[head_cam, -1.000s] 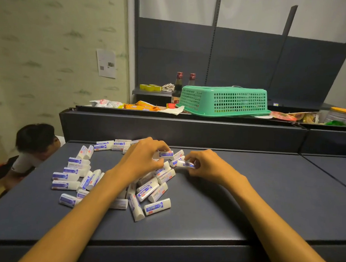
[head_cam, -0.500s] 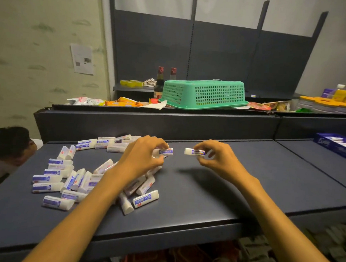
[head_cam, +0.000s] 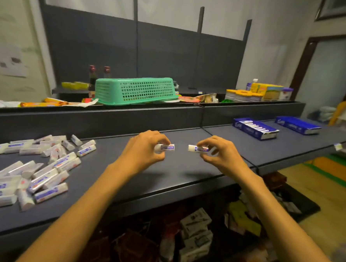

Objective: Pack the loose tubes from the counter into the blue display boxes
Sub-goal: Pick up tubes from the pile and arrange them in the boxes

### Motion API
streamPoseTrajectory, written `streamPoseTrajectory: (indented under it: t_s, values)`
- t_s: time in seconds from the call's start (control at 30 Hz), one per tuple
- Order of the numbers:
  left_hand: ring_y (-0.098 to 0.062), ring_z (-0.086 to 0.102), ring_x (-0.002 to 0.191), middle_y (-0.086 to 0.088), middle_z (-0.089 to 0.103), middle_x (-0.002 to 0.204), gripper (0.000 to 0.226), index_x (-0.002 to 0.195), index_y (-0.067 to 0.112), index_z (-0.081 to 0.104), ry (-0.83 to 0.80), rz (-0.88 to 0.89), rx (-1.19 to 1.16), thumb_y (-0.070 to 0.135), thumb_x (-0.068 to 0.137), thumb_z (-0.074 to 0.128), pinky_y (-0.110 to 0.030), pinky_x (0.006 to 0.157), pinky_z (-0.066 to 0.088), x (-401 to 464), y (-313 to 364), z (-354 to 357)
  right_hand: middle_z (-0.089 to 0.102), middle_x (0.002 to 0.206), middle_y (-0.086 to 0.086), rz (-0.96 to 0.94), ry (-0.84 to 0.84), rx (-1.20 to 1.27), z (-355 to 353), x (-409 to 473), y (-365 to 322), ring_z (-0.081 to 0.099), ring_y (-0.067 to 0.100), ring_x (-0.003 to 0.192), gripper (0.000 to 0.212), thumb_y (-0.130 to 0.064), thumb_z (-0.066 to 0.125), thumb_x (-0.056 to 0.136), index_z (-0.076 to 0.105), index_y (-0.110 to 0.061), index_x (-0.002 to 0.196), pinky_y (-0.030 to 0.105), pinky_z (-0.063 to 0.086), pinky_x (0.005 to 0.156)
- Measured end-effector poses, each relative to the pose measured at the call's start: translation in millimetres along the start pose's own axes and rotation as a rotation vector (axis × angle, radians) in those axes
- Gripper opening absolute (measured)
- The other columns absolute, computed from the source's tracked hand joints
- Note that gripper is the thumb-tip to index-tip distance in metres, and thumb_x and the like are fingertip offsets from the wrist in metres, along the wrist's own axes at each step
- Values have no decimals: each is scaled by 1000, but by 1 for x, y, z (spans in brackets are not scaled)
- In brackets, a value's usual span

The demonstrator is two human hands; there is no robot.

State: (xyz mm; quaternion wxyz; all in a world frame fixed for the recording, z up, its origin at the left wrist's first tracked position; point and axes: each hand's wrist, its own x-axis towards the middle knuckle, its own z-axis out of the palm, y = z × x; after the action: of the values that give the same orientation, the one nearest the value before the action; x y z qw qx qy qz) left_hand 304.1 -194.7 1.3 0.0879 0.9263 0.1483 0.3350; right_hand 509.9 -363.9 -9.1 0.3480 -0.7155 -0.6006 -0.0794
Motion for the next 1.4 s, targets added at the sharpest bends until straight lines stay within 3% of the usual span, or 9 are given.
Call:
streamPoseTrajectory:
  t_s: [0.33, 0.57, 0.87, 1.0, 1.4]
  values:
    - [-18, 61, 95, 4, 67, 104, 28, 108, 26, 68, -58, 75, 68, 26, 80, 71, -41, 77, 54, 89, 180, 107, 61, 103, -9, 146, 40, -66, -156, -89, 149, 60, 6, 90, 30, -16, 74, 83, 67, -25, 111, 30, 56, 82]
    - [-15, 60, 102, 2, 66, 113, 32, 114, 24, 66, -90, 115, 74, 28, 83, 71, -37, 82, 54, 148, 248, 168, 62, 103, -6, 192, 70, -103, -214, -104, 231, 61, 9, 90, 28, -16, 73, 84, 68, -24, 110, 31, 56, 83]
    - [-19, 59, 110, -1, 65, 120, 33, 117, 24, 63, -90, 46, 109, 29, 86, 69, -42, 82, 55, 221, 253, 250, 62, 107, -8, 153, 28, -105, -222, -59, 339, 59, 7, 95, 30, -21, 72, 85, 67, -26, 114, 25, 54, 79]
    - [-20, 60, 108, -1, 65, 120, 33, 117, 26, 64, -78, -17, 130, 29, 84, 69, -39, 82, 54, 260, 239, 282, 62, 110, -6, 115, -29, -116, -220, -18, 380, 57, 6, 93, 31, -23, 71, 85, 66, -25, 116, 29, 56, 79]
    - [-15, 58, 105, 7, 63, 116, 30, 113, 29, 63, -73, -224, 187, 31, 85, 70, -38, 82, 52, 344, 194, 321, 60, 113, -5, -3, -116, -58, -208, 107, 465, 55, 6, 98, 31, -23, 70, 87, 64, -24, 117, 31, 55, 82]
